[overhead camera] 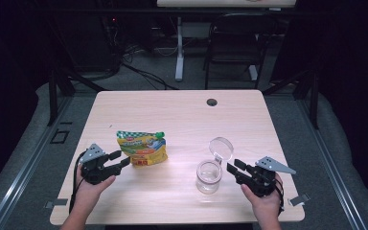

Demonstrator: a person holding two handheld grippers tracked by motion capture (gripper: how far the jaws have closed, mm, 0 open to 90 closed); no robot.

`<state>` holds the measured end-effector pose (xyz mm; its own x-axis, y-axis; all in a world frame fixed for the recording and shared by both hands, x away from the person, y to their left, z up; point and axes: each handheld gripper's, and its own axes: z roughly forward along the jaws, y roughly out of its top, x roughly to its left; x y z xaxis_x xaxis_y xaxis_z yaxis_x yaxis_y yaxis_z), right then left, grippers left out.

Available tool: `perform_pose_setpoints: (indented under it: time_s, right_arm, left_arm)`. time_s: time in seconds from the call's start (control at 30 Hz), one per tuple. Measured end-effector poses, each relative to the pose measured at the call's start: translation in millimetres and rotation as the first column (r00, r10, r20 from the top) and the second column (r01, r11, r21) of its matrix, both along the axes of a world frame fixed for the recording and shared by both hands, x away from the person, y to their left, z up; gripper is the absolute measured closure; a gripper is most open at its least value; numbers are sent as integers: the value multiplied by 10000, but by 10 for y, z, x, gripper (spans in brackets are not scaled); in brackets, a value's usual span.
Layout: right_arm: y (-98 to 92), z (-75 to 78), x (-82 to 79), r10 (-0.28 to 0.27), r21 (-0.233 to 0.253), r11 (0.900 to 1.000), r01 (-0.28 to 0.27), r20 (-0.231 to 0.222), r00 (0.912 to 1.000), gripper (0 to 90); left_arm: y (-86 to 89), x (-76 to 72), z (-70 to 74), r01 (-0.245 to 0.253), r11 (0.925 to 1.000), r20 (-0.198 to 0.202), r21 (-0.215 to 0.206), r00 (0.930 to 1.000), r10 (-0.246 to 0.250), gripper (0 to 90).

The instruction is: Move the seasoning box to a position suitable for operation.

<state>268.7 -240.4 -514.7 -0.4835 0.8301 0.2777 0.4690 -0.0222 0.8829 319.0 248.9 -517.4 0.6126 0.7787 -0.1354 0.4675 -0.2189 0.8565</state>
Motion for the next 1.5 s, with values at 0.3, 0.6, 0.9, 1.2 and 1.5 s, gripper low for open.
perform_pose_setpoints:
  time_s: [0.3,0.6,0.9,1.2,1.5]
  right_arm:
    - [-22,20,-21,-105,-45,9999,105,74,9999,559]
    - [-28,-7,-20,-114,-47,9999,113,-89,9999,558]
    - [-54,-35,-4,-116,74,9999,118,-219,9997,558]
    - [-57,-52,3,-124,151,9998,129,-287,9995,558]
    - [-55,-61,10,-144,183,9997,150,-308,9994,559]
  left_arm:
    - [-7,52,49,239,9992,-57,-318,9997,-241,491]
    - [-32,153,48,425,9991,-50,-28,9991,-426,514]
    - [-46,208,51,513,9987,12,-52,9987,-513,569]
    - [-108,130,68,826,9966,91,-38,9965,-826,661]
    - [-193,107,94,1252,9914,80,-376,9921,-1250,701]
